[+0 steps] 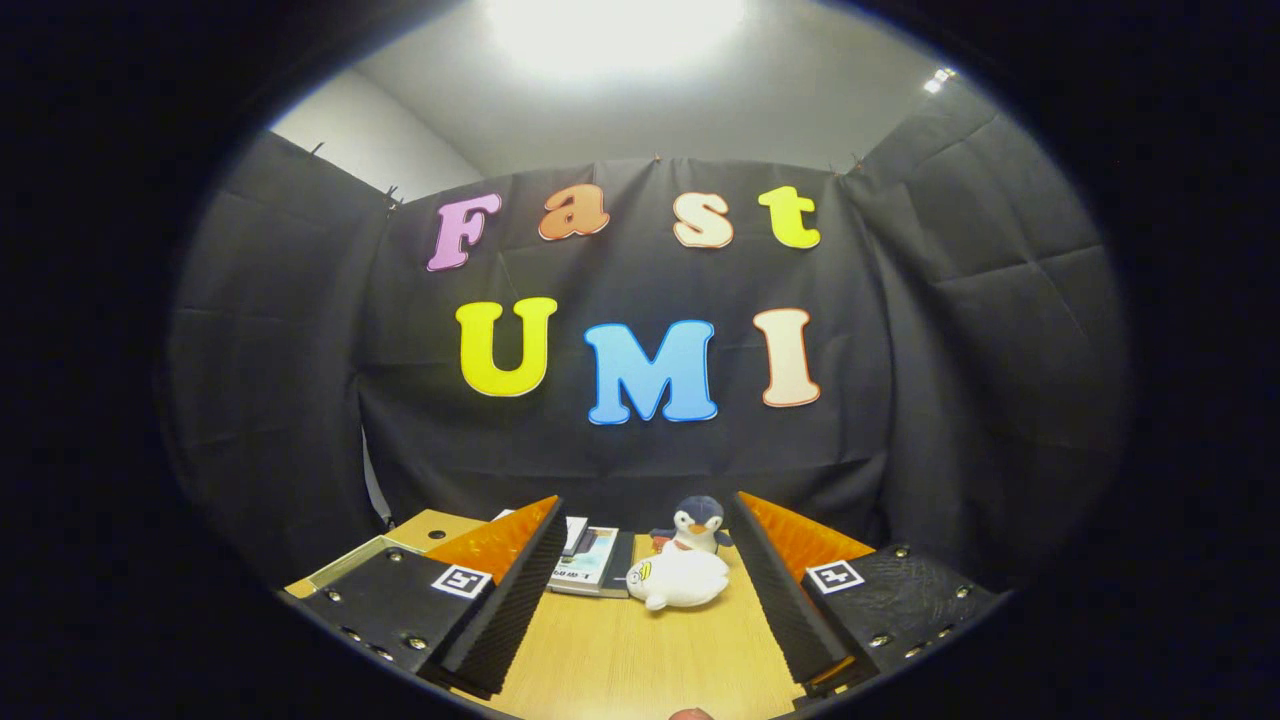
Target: Open the storage box then place both shoes into the box .Put the left shoe in first, then the right shoe, with the right side of both shoes facing outward in a uniform manner.
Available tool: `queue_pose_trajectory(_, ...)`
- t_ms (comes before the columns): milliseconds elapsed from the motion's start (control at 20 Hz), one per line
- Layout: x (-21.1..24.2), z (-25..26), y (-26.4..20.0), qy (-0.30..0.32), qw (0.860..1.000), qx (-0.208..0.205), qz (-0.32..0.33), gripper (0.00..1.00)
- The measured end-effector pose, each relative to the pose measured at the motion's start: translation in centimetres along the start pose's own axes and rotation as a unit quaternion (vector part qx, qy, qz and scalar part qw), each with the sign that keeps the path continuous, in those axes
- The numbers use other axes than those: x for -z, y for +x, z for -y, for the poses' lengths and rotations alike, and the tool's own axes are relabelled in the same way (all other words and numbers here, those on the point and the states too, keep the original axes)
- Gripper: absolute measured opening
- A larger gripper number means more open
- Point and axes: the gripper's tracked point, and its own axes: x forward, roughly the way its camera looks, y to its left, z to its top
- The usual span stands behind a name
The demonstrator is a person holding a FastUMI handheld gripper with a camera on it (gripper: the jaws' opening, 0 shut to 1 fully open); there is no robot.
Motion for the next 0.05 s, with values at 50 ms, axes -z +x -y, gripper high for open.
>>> queue_pose_trajectory(50, -0.15, 0.40, -0.09, 0.002, 1.000, 0.007, 0.005, 0.99)
